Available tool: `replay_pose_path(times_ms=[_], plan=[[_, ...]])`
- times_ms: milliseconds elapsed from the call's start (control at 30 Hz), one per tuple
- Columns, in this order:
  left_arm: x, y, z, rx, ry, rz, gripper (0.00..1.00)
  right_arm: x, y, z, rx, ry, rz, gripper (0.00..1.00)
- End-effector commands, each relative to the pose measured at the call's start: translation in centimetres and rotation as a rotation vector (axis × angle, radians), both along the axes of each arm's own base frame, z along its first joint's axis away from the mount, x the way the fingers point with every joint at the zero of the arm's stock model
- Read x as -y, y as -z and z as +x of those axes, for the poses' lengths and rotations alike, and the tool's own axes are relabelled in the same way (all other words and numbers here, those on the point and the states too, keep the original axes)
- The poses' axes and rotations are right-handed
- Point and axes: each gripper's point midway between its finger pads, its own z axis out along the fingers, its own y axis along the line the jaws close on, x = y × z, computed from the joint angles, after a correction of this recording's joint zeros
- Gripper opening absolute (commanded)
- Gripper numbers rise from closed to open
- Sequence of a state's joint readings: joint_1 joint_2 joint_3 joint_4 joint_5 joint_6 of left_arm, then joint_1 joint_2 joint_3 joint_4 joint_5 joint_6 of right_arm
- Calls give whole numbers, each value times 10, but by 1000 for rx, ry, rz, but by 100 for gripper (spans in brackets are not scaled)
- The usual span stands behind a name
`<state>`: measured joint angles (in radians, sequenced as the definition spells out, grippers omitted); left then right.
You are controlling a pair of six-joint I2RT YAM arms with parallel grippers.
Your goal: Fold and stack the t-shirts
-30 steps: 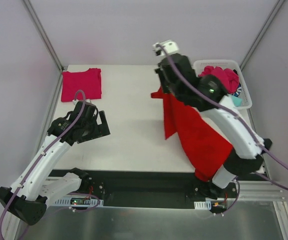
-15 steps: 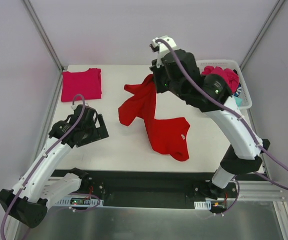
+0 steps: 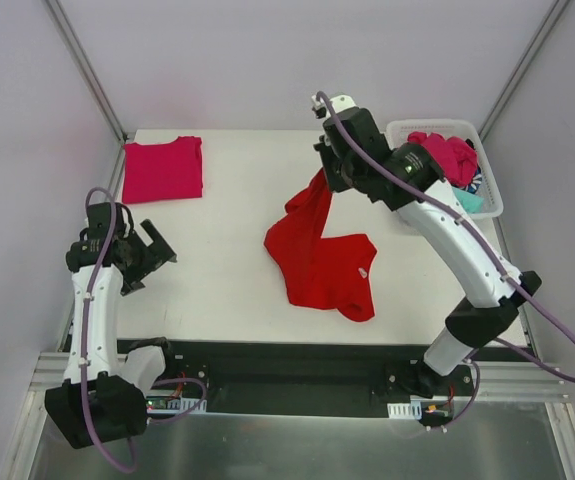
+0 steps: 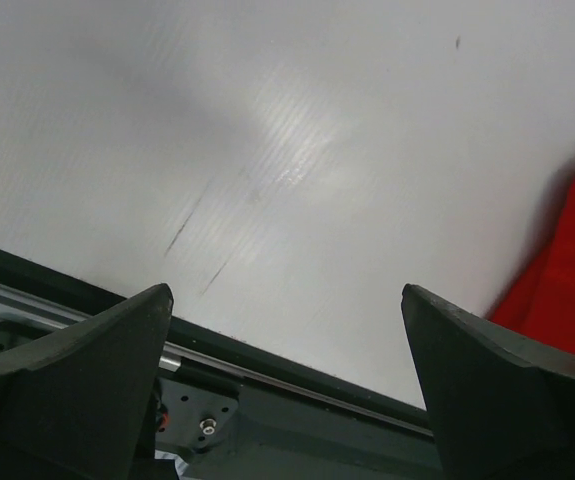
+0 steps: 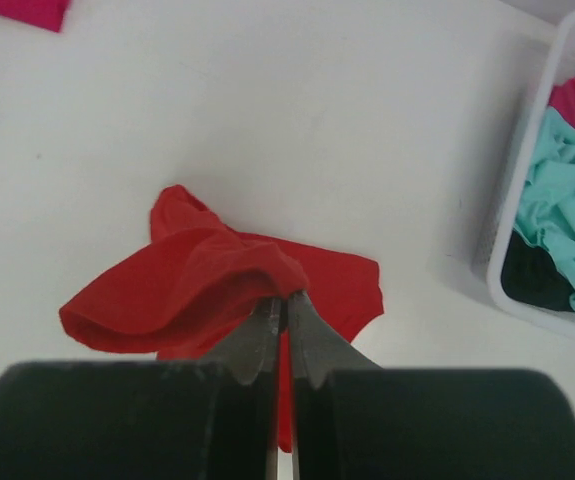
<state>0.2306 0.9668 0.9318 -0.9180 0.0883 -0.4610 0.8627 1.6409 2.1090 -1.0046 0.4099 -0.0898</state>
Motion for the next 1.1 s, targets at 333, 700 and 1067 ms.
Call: replay_pose_path(times_ms=[333, 700, 1067], plan=[[13, -20, -7, 134, -2, -69, 99, -138, 146, 83, -350, -90, 145, 1], [22, -29, -5, 172, -1, -149, 99, -190, 94, -16, -327, -377, 178, 1], [32, -26, -8, 170, 27, -172, 99, -19, -9, -77, -31, -209, 183, 1]])
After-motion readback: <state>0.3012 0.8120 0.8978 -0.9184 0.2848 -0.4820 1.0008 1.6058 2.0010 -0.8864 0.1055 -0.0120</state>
